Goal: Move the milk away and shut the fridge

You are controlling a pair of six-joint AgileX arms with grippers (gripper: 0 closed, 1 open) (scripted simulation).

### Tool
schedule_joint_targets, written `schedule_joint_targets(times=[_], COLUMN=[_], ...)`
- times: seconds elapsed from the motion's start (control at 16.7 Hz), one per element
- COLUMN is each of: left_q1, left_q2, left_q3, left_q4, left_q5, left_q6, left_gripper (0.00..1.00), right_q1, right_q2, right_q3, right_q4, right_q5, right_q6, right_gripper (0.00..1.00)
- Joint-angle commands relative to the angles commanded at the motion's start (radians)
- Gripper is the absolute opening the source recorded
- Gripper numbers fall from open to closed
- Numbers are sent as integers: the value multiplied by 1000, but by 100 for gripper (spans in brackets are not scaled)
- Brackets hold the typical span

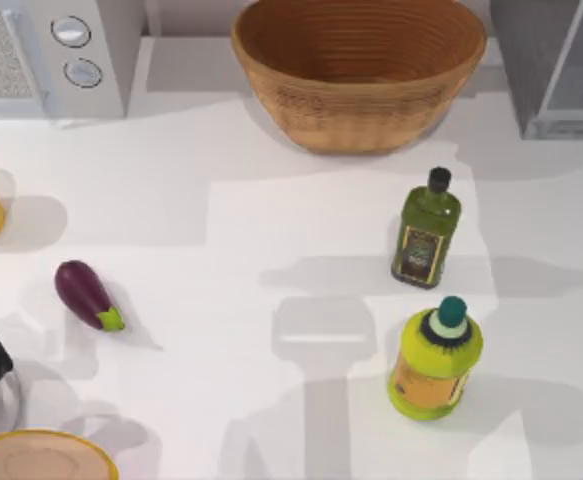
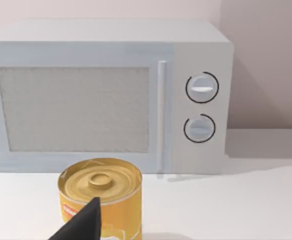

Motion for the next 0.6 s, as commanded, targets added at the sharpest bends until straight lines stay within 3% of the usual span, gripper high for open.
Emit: schedule_joint_targets(times=[0.42,0.6], left_q1=[0,0], left_q2=[0,0], left_q3=[0,0], left_q4=[0,0], left_q5=[0,0], left_q6=[0,0], left_gripper=[100,100], right_q1=[-5,-5], right_q2=[3,3], right_q3=[4,4], right_q4=[-2,-2], right_q5=[-2,-2], right_q6=[-1,-1], right_gripper=[0,23])
